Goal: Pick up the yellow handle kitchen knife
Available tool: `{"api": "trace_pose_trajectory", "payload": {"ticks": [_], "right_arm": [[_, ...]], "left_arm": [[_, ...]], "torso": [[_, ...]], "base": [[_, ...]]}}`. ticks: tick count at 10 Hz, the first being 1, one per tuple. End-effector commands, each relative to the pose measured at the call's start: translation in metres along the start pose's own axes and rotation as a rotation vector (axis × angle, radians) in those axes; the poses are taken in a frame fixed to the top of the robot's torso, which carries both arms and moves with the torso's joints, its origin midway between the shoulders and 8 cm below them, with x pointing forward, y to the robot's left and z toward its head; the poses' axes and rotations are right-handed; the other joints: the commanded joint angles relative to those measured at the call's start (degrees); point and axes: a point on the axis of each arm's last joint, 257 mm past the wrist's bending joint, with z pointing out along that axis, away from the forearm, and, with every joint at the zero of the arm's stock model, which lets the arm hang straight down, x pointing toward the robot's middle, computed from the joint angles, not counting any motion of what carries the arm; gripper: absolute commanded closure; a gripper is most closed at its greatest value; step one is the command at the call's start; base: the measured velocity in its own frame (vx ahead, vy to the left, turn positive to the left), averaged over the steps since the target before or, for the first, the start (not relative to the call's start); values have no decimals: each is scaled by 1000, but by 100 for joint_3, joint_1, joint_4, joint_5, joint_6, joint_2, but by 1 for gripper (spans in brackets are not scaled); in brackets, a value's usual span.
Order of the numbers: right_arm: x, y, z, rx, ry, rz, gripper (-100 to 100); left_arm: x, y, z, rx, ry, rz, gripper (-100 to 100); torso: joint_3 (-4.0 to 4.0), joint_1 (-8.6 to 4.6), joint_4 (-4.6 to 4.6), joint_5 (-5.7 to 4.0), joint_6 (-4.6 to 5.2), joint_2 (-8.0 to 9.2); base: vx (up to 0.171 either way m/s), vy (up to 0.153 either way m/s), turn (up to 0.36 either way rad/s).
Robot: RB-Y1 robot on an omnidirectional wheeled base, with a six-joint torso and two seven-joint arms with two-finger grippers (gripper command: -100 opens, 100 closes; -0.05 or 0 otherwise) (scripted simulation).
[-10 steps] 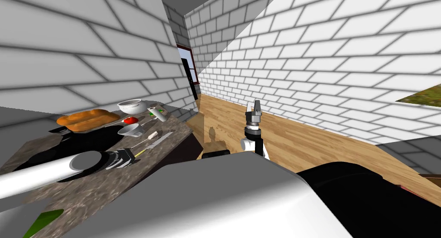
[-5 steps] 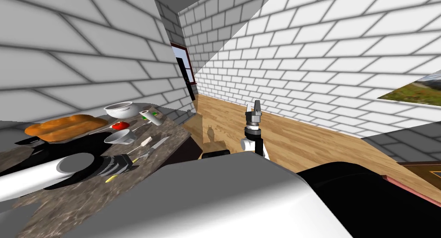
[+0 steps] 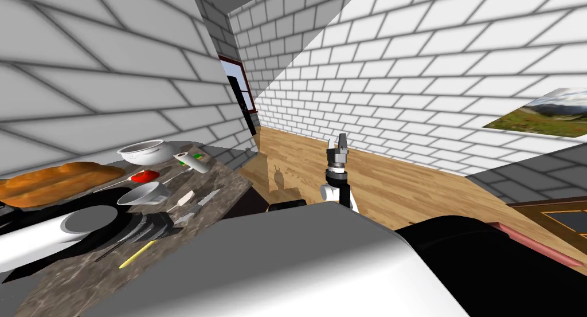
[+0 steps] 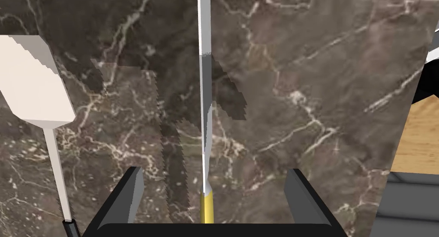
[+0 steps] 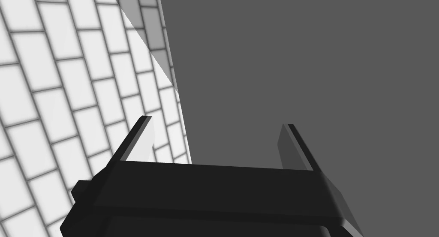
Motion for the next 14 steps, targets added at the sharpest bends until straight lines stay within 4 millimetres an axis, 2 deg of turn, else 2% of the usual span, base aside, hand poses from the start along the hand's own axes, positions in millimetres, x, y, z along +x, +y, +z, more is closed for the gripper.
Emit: {"api": "trace_pose_trajectory", "payload": {"ticks": [1,4,6,7,8,11,14], "right_arm": [[0,0,0,0,0,0,0],[0,0,0,0,0,0,0],[0,0,0,0,0,0,0],[0,0,0,0,0,0,0],[0,0,0,0,0,0,0],[0,0,0,0,0,0,0],[0,0,0,0,0,0,0]], "left_arm": [[-4,8,-2,-32,-8,-15,-100],[-13,24,-5,-110,-22,-55,-100],[-12,25,-5,-112,-22,-56,-100],[-13,25,-5,-115,-23,-58,0],[-15,19,1,-112,-24,-96,-100],[-18,11,9,-108,-27,-153,-100],[-22,4,17,-106,-30,-208,-100]], "torso": [[0,0,0,0,0,0],[1,-8,0,-1,-1,3],[3,-7,1,-1,-3,5],[8,-11,3,-2,-4,15],[12,-15,4,-3,-4,21],[48,-11,18,-2,-4,84],[40,-14,16,-3,-4,69]], "base": [[64,33,-32],[59,21,-72],[34,17,-28],[0,0,0],[-84,-1,-283],[-152,12,-214],[-114,-4,-170]]}}
